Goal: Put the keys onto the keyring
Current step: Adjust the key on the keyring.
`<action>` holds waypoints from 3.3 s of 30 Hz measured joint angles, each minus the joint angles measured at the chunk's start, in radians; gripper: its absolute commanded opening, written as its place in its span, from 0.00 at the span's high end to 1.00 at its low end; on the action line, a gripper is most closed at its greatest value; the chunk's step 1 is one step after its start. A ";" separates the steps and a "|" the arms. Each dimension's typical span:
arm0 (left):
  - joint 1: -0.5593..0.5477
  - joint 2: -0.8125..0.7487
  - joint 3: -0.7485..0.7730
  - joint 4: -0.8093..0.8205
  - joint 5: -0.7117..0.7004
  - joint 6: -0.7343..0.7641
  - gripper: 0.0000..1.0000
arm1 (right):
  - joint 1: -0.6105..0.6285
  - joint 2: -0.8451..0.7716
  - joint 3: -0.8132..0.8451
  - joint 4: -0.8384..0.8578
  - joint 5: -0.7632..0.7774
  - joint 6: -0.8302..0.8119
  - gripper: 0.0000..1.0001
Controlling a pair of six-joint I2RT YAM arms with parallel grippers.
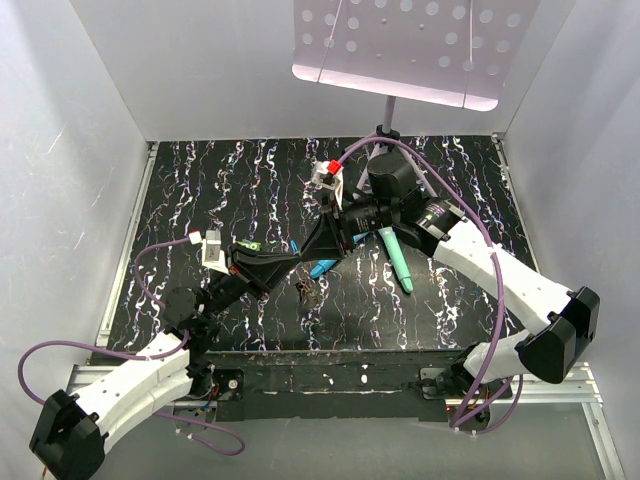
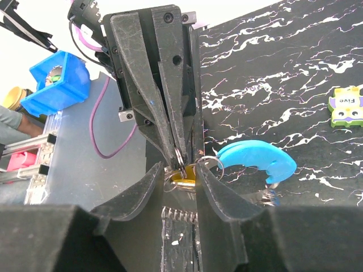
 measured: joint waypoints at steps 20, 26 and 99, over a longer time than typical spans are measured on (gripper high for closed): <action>0.000 0.011 0.000 0.029 0.005 -0.021 1.00 | 0.002 0.013 0.000 0.000 -0.076 -0.064 0.98; -0.002 0.002 0.000 0.031 0.017 -0.029 1.00 | 0.000 0.013 0.000 0.003 -0.120 -0.084 0.87; 0.265 0.261 0.445 -0.648 0.634 -0.041 0.40 | -0.056 0.431 0.647 -1.038 -0.121 -1.023 0.99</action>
